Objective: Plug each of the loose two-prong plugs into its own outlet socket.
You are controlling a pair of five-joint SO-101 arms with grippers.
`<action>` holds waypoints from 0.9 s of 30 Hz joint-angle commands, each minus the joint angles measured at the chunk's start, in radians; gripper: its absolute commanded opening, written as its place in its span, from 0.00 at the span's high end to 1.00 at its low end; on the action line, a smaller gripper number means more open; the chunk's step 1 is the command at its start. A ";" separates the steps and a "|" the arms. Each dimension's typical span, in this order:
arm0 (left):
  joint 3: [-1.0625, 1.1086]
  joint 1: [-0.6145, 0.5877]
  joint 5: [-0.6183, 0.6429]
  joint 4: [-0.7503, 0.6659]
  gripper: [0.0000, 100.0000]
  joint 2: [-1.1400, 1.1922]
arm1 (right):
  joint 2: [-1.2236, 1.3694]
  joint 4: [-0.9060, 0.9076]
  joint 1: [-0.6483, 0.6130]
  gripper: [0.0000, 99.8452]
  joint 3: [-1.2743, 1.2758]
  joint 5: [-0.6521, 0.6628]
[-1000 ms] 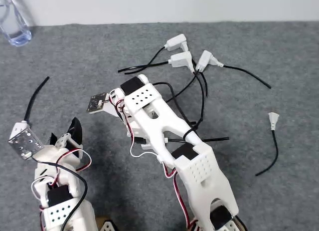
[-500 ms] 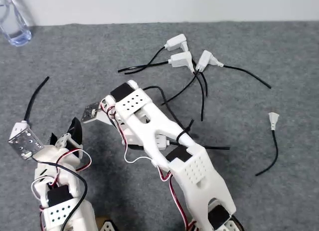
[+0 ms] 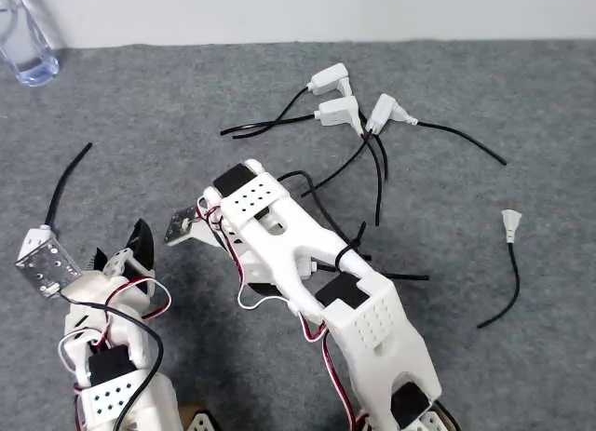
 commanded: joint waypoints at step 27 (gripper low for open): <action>-0.005 0.017 -0.014 0.006 0.71 -0.009 | -0.283 0.054 0.090 0.99 0.046 0.175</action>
